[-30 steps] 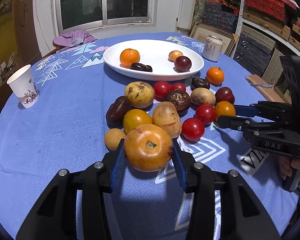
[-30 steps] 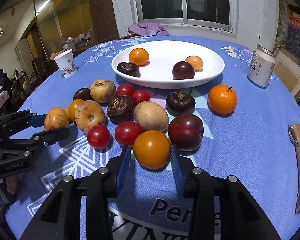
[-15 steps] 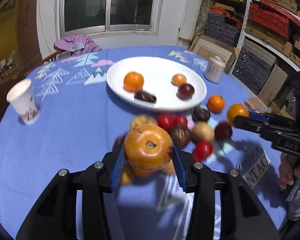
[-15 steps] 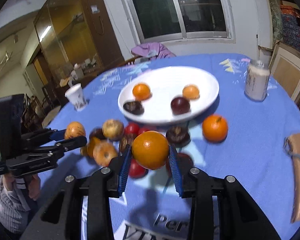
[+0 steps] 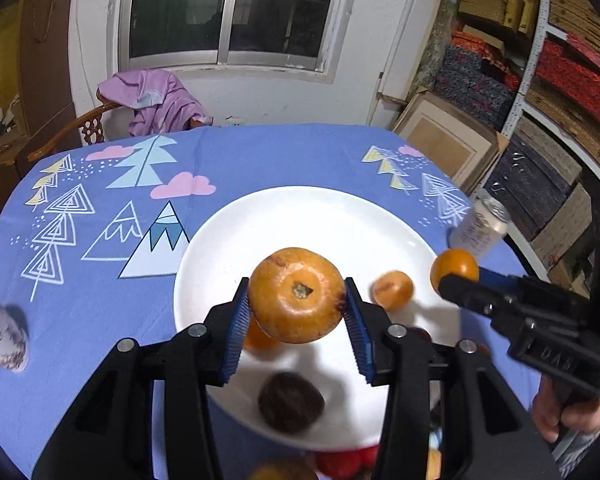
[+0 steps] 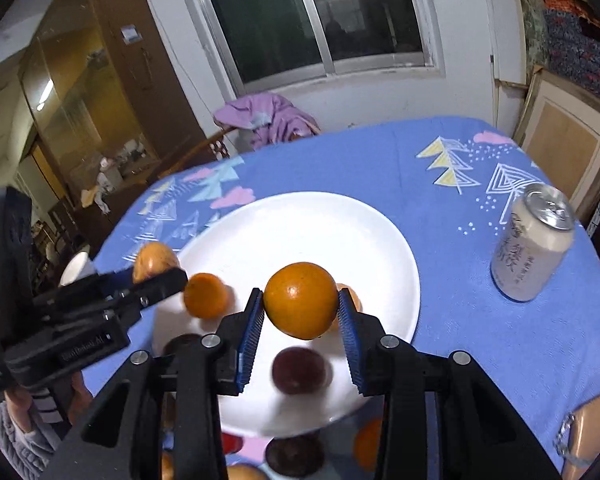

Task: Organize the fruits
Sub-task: 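Carry both fruits over the white plate and open both tools to release, then withdraw both tools and move the left tool toward a small tan fruit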

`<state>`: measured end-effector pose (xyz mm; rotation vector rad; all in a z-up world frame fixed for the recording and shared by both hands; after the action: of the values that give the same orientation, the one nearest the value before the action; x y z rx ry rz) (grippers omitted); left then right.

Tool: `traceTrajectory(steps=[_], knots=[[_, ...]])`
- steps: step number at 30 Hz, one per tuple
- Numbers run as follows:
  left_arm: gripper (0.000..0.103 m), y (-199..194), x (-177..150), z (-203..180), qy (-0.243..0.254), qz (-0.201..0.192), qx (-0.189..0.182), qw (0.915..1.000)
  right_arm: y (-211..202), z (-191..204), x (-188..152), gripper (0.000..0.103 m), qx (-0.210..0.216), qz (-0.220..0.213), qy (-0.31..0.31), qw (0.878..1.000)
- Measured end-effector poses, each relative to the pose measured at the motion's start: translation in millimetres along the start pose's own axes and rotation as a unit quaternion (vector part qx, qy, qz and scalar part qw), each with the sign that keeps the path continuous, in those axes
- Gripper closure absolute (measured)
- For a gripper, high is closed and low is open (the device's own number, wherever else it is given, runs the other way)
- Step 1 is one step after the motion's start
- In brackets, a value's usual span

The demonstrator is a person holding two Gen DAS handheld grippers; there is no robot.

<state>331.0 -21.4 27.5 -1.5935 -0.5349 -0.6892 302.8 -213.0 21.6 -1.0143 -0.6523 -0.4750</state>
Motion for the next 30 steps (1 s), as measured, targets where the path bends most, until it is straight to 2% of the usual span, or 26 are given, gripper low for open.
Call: traceTrajectory(steps=[5,7,9,13,15,18,21,22,24,27,30], knots=[[0.058,34.8,14.2,7.3,-0.014,0.018,-0.007,0.9997,36.3,-1.6,5.6,0.065,0.003,0.028,-0.015,0.999],[0.051,41.8,14.7,10.5,-0.018,0.02,-0.01,0.9996,44.7,0.6,4.0,0.064,0.008,0.033,-0.019,0.999],[0.029,46.6,12.7,15.1,-0.024,0.021,-0.008,0.9995,53.5,1.2,2.7,0.064,0.004,0.045,-0.023,0.999],[0.028,46.6,5.4,18.9,-0.029,0.028,-0.025,0.9989,50.0,0.9,1.4,0.061,0.003,0.036,-0.023,0.999],[0.023,42.0,2.6,21.5,-0.031,0.024,-0.021,0.999,42.0,1.2,2.1,0.056,0.001,0.026,-0.023,0.999],[0.023,25.2,0.2,31.4,-0.049,0.015,-0.024,0.9984,23.1,0.8,6.2,0.056,0.005,0.007,-0.015,1.0],[0.01,-2.9,-12.2,45.9,-0.064,-0.001,-0.017,0.9978,-7.7,6.9,12.3,0.055,0.021,-0.018,-0.001,1.0],[0.01,-14.7,-19.4,51.6,-0.066,-0.007,-0.006,0.9978,-17.9,10.6,13.4,0.054,0.029,-0.025,0.001,0.999],[0.01,-29.2,-28.6,60.4,-0.061,-0.005,0.013,0.998,-43.6,20.9,9.1,0.037,0.046,-0.046,0.004,0.998],[0.009,-57.0,-58.7,76.2,-0.069,-0.009,0.034,0.997,-72.4,34.9,-11.0,0.03,0.054,-0.059,-0.008,0.997],[0.009,-74.6,-101.4,87.1,-0.066,-0.007,0.055,0.9963,-96.7,38.2,-47.3,0.023,0.058,-0.068,-0.013,0.996]])
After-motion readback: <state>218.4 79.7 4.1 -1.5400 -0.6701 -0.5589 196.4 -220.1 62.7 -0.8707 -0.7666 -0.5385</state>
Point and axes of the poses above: each gripper's, at about its wrist camera, not at the fingertips, and y roughly the way its jaws point, z to its left, x to its top, the point moved 1 cm from there along y, roughly the way its jaws point, and after that the axes turned 9 degrees about x, right-handed, at the moved point
